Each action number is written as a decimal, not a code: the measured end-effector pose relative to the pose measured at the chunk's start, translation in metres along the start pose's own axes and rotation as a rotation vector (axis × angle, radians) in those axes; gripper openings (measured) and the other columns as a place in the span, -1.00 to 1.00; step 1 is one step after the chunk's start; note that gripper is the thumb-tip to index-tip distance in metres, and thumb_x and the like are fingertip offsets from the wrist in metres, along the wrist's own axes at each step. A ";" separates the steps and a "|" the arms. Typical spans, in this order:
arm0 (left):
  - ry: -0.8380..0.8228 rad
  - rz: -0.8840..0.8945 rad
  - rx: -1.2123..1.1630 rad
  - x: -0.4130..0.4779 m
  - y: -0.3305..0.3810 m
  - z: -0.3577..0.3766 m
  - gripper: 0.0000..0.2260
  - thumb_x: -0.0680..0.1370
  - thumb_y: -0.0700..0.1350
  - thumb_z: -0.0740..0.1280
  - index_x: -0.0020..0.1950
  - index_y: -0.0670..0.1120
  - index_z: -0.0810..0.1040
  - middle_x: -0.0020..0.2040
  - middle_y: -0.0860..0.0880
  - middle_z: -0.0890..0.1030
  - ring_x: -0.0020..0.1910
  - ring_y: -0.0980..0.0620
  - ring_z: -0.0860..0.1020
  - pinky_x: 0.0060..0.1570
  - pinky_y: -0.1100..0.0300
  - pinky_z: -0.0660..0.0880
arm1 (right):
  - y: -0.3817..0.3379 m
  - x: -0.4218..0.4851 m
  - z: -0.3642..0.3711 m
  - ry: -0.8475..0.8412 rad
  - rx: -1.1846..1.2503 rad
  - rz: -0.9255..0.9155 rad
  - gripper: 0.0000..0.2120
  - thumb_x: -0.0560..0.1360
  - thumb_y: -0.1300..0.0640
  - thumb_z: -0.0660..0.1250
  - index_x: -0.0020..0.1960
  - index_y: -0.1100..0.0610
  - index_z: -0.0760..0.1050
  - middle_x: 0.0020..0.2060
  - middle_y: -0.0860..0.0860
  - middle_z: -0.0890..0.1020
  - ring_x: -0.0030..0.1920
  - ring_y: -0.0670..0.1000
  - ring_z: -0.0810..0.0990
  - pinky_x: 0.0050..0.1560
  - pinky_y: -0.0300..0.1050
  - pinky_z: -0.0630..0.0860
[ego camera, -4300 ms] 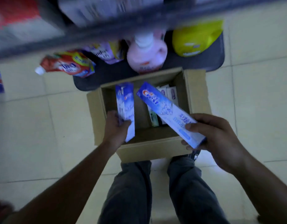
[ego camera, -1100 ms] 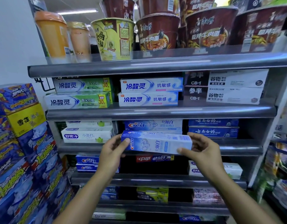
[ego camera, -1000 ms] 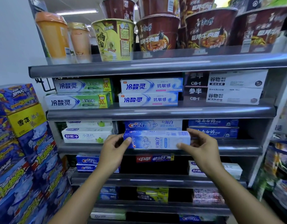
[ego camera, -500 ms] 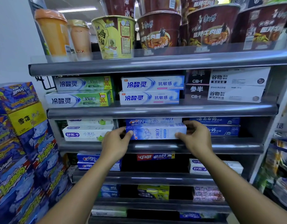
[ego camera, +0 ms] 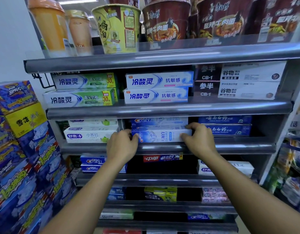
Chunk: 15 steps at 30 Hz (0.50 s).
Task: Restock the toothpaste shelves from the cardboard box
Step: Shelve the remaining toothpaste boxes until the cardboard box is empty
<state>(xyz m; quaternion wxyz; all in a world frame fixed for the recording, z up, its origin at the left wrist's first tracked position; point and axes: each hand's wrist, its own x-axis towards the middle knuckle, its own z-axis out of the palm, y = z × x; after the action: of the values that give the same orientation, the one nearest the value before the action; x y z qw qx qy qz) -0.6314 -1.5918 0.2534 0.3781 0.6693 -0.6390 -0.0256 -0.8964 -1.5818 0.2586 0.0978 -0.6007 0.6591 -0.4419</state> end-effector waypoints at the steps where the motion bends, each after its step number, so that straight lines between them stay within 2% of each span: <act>1: -0.012 -0.005 0.006 0.001 -0.001 0.000 -0.57 0.59 0.16 0.30 0.35 -0.05 0.61 -0.02 -0.02 0.70 0.07 -0.15 0.62 -0.04 0.01 0.58 | -0.001 0.000 -0.002 -0.016 -0.012 -0.007 -0.63 0.48 0.02 0.43 0.27 0.09 0.57 -0.11 -0.02 0.58 -0.27 -0.13 0.52 -0.39 -0.35 0.32; 3: -0.035 -0.011 0.007 0.002 0.000 -0.001 -0.55 0.59 0.16 0.29 0.39 -0.05 0.59 -0.15 0.07 0.64 0.05 -0.13 0.62 -0.10 0.07 0.53 | -0.004 0.000 -0.005 -0.052 -0.047 -0.022 -0.62 0.50 0.00 0.42 0.28 0.09 0.56 -0.09 0.00 0.57 -0.26 -0.10 0.50 -0.38 -0.33 0.32; 4: -0.038 -0.011 0.002 0.002 0.001 -0.002 -0.54 0.59 0.15 0.30 0.40 -0.05 0.57 -0.15 0.08 0.64 0.03 -0.12 0.62 -0.12 0.09 0.50 | -0.006 -0.001 -0.008 -0.068 -0.069 -0.031 -0.61 0.51 -0.01 0.42 0.29 0.10 0.55 -0.07 0.01 0.58 -0.24 -0.06 0.51 -0.36 -0.29 0.35; 7: 0.047 0.016 -0.072 -0.010 0.002 -0.007 -0.53 0.59 0.12 0.33 0.46 -0.02 0.50 0.11 0.05 0.67 0.04 0.01 0.54 -0.12 0.13 0.42 | -0.009 -0.011 -0.014 -0.029 -0.117 -0.103 -0.58 0.52 -0.02 0.42 0.31 0.14 0.54 0.09 0.09 0.64 0.00 0.08 0.57 -0.07 -0.20 0.39; 9: 0.121 0.054 -0.159 -0.024 0.000 -0.009 -0.58 0.58 0.11 0.32 0.43 0.05 0.49 0.08 0.18 0.61 0.13 0.10 0.43 -0.08 0.11 0.39 | -0.008 -0.022 -0.019 0.059 -0.117 -0.191 -0.62 0.54 0.03 0.42 0.29 0.17 0.56 0.15 0.08 0.64 0.13 0.11 0.57 0.05 -0.19 0.36; 11: 0.153 0.102 -0.247 -0.045 -0.006 -0.008 -0.63 0.55 0.14 0.29 0.35 0.14 0.51 -0.01 0.29 0.56 0.11 0.21 0.38 -0.05 0.10 0.40 | -0.003 -0.040 -0.022 0.134 -0.077 -0.275 -0.70 0.53 0.10 0.43 0.23 0.19 0.59 0.10 0.07 0.66 0.12 0.11 0.59 0.09 -0.15 0.41; 15: 0.112 0.189 -0.312 -0.092 -0.031 0.020 -0.70 0.52 0.12 0.30 0.24 0.16 0.55 -0.04 0.29 0.57 0.10 0.33 0.39 -0.04 0.00 0.51 | 0.027 -0.083 -0.018 0.207 0.014 -0.340 -0.80 0.52 0.14 0.43 0.10 0.21 0.65 0.03 0.06 0.69 0.06 0.06 0.61 0.12 -0.12 0.47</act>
<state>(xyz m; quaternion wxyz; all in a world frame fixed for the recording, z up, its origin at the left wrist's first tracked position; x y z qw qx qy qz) -0.6324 -1.5238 0.1807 0.5131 0.5400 -0.6652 -0.0517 -0.9054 -1.5036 0.2168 -0.0425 -0.6540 0.5515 -0.5161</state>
